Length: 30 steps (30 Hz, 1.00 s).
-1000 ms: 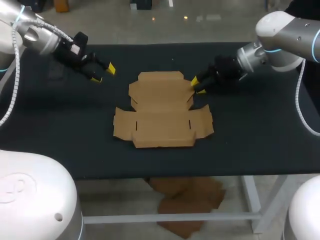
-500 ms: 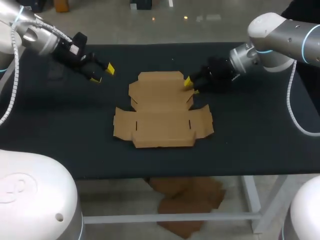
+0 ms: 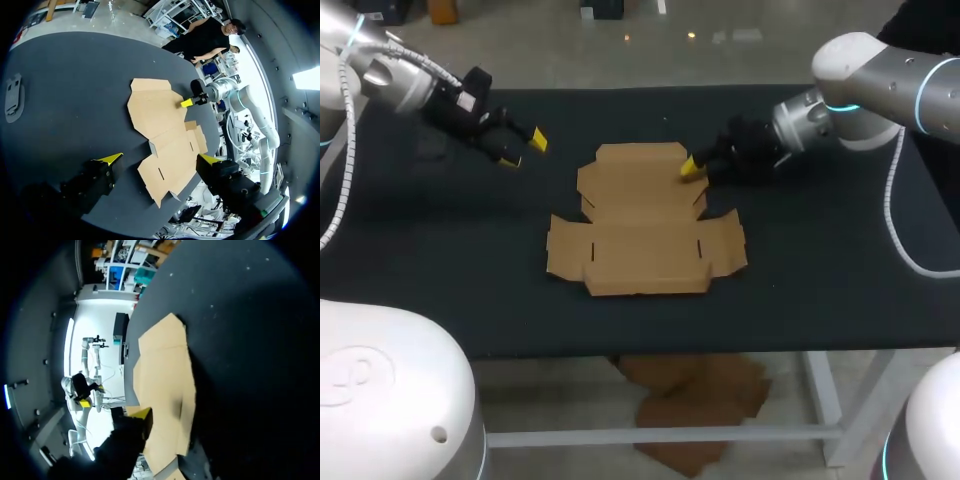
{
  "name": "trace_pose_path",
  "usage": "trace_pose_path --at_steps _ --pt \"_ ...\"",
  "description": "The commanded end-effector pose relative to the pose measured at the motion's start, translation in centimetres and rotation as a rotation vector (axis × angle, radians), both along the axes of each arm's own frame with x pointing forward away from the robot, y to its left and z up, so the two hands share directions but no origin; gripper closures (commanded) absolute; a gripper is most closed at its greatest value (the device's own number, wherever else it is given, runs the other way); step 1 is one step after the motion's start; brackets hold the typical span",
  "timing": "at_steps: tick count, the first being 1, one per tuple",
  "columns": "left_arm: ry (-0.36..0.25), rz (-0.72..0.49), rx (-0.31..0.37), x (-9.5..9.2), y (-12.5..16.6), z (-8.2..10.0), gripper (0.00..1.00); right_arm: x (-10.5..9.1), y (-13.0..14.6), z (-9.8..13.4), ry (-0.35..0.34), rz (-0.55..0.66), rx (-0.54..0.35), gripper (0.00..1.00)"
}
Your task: Assemble the packaging by folding the flat box into shape, placing the metal phone stand inside, and closing the box properly
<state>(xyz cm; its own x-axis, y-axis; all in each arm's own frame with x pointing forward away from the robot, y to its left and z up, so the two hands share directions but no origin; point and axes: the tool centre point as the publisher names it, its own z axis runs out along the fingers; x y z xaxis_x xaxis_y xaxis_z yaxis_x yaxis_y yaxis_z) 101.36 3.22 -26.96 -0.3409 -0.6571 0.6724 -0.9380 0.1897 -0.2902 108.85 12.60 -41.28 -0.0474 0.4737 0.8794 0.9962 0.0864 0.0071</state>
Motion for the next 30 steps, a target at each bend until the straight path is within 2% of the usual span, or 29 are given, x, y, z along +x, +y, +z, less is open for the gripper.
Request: trace_pose_path --at_steps 1,4,6,7,8,16,21,22,30 --pt "0.008 -0.009 -0.004 0.1 0.1 -0.1 0.00 0.3 0.4 -1.4 -0.004 0.010 0.031 0.62" --pt "0.013 -0.017 -0.010 0.0 0.2 -0.1 0.00 0.2 0.5 -1.2 -0.023 0.005 0.040 0.69" --pt "0.023 -0.034 -0.023 0.0 0.2 -0.2 0.00 0.1 0.4 -1.0 -0.036 0.002 0.047 0.77" --pt "0.027 -0.040 -0.028 0.0 0.2 -0.3 0.00 0.1 0.4 -0.8 -0.052 -0.004 0.050 0.85" --pt "0.029 -0.042 -0.030 0.0 0.2 -0.3 0.00 0.0 0.3 -0.5 -0.063 -0.006 0.055 1.00" --pt "0.051 -0.096 -0.078 0.1 0.1 -0.6 0.00 -0.4 0.0 1.6 -0.170 -0.017 0.084 1.00" --pt "0.032 -0.147 -0.131 0.2 -0.3 -0.8 0.00 -0.6 -0.3 3.5 -0.243 -0.024 0.140 1.00" --pt "0.026 -0.159 -0.150 0.2 -0.4 -0.8 0.00 -0.7 -0.3 4.0 -0.251 -0.019 0.159 1.00" --pt "0.026 -0.159 -0.150 0.2 -0.4 -0.8 0.00 -0.7 -0.3 4.0 -0.251 -0.019 0.159 1.00"
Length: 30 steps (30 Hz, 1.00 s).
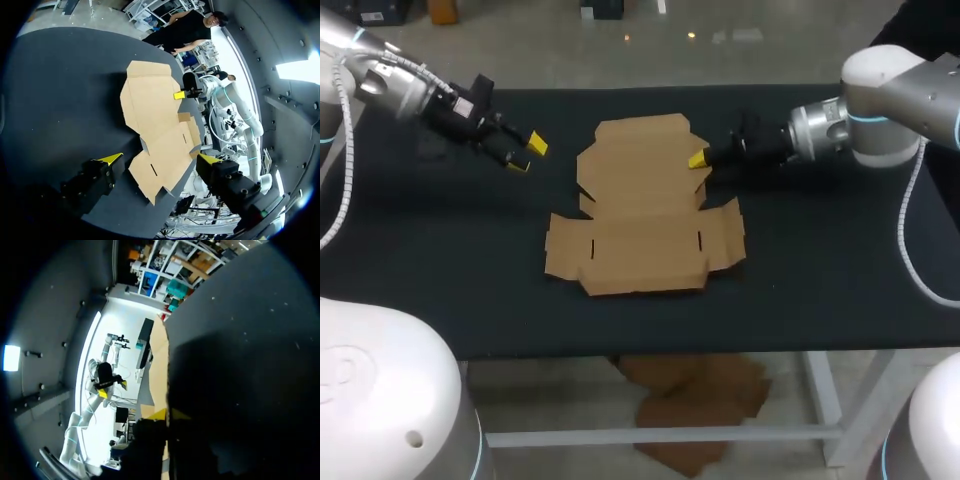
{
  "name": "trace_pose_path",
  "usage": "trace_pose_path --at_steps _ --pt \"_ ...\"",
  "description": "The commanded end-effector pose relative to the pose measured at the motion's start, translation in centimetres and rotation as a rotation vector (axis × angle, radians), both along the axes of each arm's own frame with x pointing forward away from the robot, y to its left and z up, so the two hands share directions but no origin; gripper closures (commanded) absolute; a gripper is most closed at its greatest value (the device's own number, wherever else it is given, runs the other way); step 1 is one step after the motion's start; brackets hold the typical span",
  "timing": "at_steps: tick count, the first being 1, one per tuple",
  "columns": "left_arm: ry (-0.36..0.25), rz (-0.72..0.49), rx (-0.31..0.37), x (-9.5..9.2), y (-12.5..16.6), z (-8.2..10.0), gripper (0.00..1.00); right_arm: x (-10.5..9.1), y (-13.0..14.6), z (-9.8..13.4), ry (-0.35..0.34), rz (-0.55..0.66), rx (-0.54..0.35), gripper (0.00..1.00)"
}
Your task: Assemble the packaging by folding the flat box into shape, placing the metal phone stand inside, and closing the box properly
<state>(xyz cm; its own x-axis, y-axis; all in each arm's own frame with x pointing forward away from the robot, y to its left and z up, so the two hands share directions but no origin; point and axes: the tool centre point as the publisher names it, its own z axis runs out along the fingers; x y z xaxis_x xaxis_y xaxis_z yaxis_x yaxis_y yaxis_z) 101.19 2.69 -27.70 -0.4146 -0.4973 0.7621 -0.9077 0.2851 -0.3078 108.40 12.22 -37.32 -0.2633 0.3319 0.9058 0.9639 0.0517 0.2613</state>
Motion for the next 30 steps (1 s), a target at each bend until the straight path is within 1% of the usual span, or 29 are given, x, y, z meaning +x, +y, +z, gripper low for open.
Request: trace_pose_path --at_steps 1,8,11,12,13,14,18,22,28,30 --pt "0.008 -0.011 -0.006 0.4 0.1 -0.1 0.00 -0.3 0.1 0.0 -0.004 -0.006 0.000 1.00" --pt "0.008 -0.011 -0.006 0.4 0.1 -0.1 0.00 -0.3 0.1 0.0 -0.004 -0.006 0.000 1.00" --pt "-0.049 -0.057 -0.033 0.4 -0.7 -0.3 0.00 -0.2 0.3 1.0 -0.077 -0.013 0.040 1.00" --pt "-0.075 -0.064 -0.011 0.5 -0.9 -0.3 0.00 -0.2 0.3 1.5 -0.101 -0.001 0.057 1.00" --pt "-0.095 -0.063 0.018 0.6 -1.0 -0.4 0.00 -0.1 0.4 2.0 -0.116 0.005 0.056 1.00" --pt "-0.119 -0.062 0.032 0.9 -1.1 -0.4 0.00 -0.1 0.4 2.5 -0.134 0.007 0.052 1.00" --pt "-0.206 -0.088 0.023 1.9 -1.2 -0.1 0.00 -0.1 0.6 4.1 -0.200 0.022 0.077 1.00" --pt "-0.299 -0.110 0.010 2.8 -1.7 0.2 0.00 -0.1 0.8 5.4 -0.257 0.041 0.109 1.00" --pt "-0.425 -0.106 -0.009 3.9 -2.4 0.8 0.00 -0.3 0.9 6.7 -0.314 0.053 0.139 1.00" --pt "-0.456 -0.104 -0.020 4.3 -2.5 0.9 0.00 -0.4 0.8 7.1 -0.328 0.048 0.144 1.00"
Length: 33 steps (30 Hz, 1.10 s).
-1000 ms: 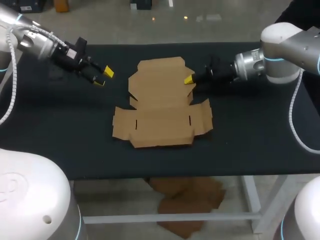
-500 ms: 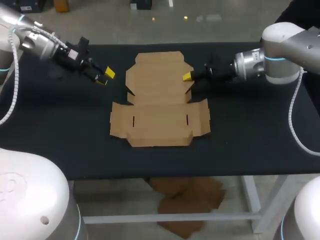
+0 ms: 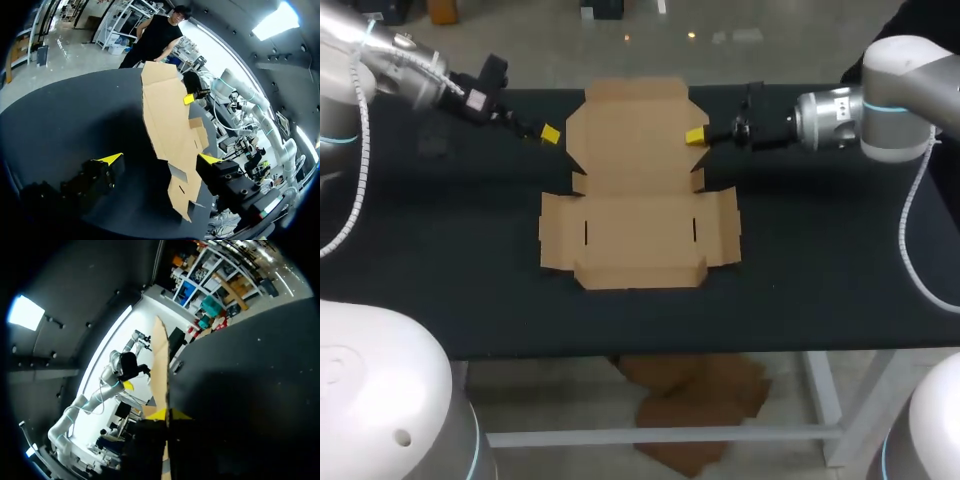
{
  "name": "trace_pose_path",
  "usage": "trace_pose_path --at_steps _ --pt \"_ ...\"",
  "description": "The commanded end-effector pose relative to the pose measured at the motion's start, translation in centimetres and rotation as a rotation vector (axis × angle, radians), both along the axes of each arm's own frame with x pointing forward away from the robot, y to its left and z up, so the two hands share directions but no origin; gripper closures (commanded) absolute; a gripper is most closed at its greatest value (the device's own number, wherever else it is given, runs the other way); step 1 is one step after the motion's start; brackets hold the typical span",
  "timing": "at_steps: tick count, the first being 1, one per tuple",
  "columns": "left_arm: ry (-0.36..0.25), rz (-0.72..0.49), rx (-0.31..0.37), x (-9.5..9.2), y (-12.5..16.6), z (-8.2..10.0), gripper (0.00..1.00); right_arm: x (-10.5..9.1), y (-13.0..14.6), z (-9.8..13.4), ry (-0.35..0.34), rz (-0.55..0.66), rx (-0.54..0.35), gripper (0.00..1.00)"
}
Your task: Assemble the packaging by folding the flat box into shape, placing the metal phone stand inside, and closing the box properly
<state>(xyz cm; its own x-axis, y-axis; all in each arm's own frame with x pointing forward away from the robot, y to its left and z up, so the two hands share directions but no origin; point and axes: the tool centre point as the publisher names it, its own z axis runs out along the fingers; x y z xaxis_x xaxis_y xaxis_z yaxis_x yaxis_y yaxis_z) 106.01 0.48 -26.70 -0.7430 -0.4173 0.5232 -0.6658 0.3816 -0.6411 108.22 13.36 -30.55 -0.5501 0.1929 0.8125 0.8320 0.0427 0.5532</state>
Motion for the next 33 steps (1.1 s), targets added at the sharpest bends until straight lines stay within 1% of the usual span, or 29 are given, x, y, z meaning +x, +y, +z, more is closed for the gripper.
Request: trace_pose_path --at_steps 1,3,5,6,18,20,21,23,24,26,28,29,31,33 --pt "-0.056 0.024 -0.023 -0.4 -0.4 0.0 0.00 -0.3 -0.4 0.5 -0.024 0.001 0.011 1.00" --pt "-0.080 0.012 -0.046 -0.1 -0.6 0.1 0.00 -0.4 -0.4 0.8 -0.033 0.001 0.015 1.00" --pt "-0.105 0.000 -0.085 0.1 -0.7 0.3 0.00 -0.4 -0.5 1.0 -0.045 0.003 0.023 1.00" --pt "-0.106 -0.006 -0.105 0.2 -0.8 0.5 0.00 -0.4 -0.5 1.1 -0.049 0.005 0.027 1.00" --pt "-0.105 -0.005 -0.101 0.3 -0.9 0.7 0.00 -0.1 0.0 2.5 -0.147 0.026 0.062 1.00" --pt "-0.119 -0.023 -0.122 0.0 -1.1 0.6 0.00 0.0 0.2 2.6 -0.155 0.026 0.062 1.00" --pt "-0.138 -0.036 -0.161 -0.1 -1.4 0.7 0.00 0.0 0.3 2.7 -0.159 0.028 0.065 1.00" --pt "-0.158 -0.070 -0.182 -0.3 -1.8 0.8 0.00 0.1 0.4 2.8 -0.165 0.029 0.063 1.00" --pt "-0.182 -0.078 -0.198 -0.4 -2.3 1.0 0.00 0.1 0.5 2.8 -0.174 0.029 0.066 1.00" --pt "-0.198 -0.118 -0.219 -0.3 -3.0 1.2 0.00 0.0 0.6 3.0 -0.181 0.028 0.070 1.00" --pt "-0.207 -0.137 -0.220 -0.1 -3.7 1.2 0.00 0.0 0.6 3.1 -0.190 0.026 0.077 1.00" --pt "-0.213 -0.149 -0.231 0.0 -4.0 1.2 0.00 0.0 0.6 3.2 -0.199 0.025 0.085 1.00" --pt "-0.218 -0.165 -0.233 0.3 -4.6 1.2 0.06 0.0 0.6 3.3 -0.203 0.023 0.088 1.00" --pt "-0.225 -0.181 -0.242 0.6 -5.0 1.0 0.04 -0.1 0.7 3.5 -0.214 0.022 0.099 1.00"
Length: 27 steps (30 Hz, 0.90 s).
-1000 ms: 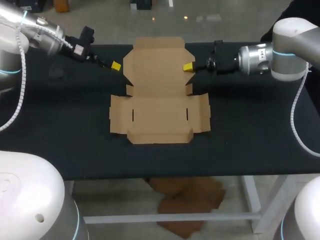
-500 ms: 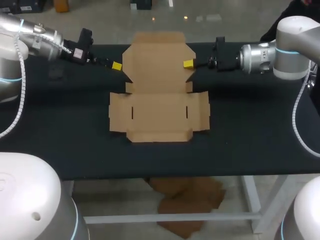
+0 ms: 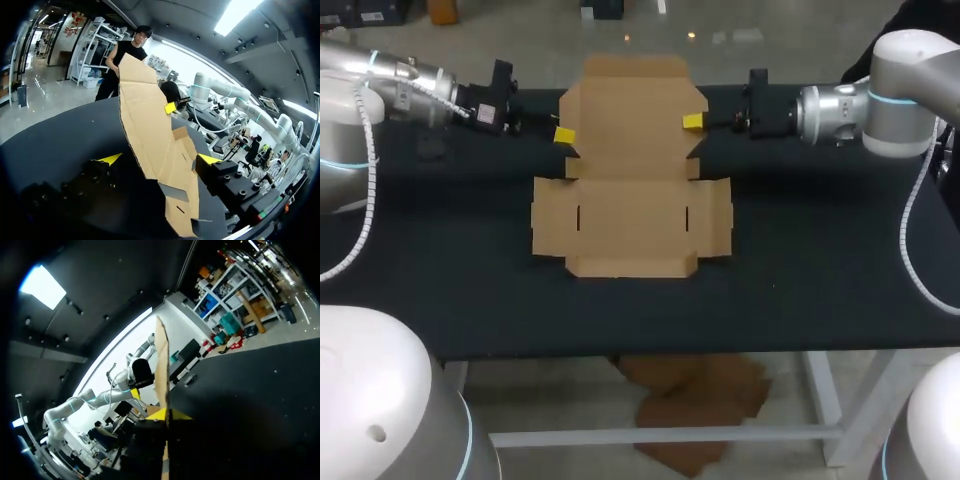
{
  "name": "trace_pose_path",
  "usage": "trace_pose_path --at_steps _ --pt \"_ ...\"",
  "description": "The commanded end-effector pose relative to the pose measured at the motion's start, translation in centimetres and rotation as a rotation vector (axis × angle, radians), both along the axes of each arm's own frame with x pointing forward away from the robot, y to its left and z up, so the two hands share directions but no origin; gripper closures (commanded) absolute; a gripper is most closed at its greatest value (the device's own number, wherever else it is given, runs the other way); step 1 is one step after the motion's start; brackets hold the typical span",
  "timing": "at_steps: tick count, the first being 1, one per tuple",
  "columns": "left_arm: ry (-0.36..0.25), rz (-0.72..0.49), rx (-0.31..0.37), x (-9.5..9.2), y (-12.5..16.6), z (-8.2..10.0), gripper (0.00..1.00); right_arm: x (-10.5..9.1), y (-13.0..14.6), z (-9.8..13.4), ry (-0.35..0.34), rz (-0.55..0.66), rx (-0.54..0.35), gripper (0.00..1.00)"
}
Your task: Assemble the packaging by folding the flat box into shape, placing the metal phone stand inside, and closing the box properly
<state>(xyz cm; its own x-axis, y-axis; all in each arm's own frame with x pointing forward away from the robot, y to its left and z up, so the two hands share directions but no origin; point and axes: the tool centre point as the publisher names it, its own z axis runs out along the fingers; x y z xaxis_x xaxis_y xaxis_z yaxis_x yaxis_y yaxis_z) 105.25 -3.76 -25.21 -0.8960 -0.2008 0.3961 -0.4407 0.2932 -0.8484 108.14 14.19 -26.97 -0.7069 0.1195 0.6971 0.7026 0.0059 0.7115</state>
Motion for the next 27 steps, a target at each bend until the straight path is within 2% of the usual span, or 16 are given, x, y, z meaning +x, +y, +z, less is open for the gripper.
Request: trace_pose_path --at_steps 1,2,9,11,14,21,23,27 --pt "0.000 -0.056 -0.020 1.6 -1.1 -0.5 0.11 0.0 0.0 0.0 -0.015 0.005 0.018 1.00" --pt "-0.003 -0.074 -0.032 1.7 -1.3 -0.4 0.24 0.0 0.0 0.1 -0.017 0.005 0.018 1.00" --pt "-0.035 -0.136 -0.075 1.8 -3.1 0.2 0.32 0.1 0.4 0.5 -0.037 0.006 0.027 1.00" --pt "-0.038 -0.146 -0.080 1.7 -3.5 0.2 0.50 0.2 0.4 0.6 -0.039 0.007 0.032 1.00" --pt "-0.039 -0.160 -0.093 1.8 -3.9 0.2 0.57 0.4 0.5 0.6 -0.044 0.007 0.038 1.00" --pt "-0.038 -0.183 -0.111 1.8 -4.7 0.4 0.59 0.7 0.9 0.9 -0.055 0.015 0.040 1.00" --pt "-0.038 -0.186 -0.112 1.8 -4.9 0.5 0.65 0.7 1.0 1.0 -0.057 0.017 0.038 1.00" --pt "-0.040 -0.195 -0.111 1.8 -5.3 0.6 0.68 0.9 1.1 1.1 -0.058 0.019 0.037 1.00"
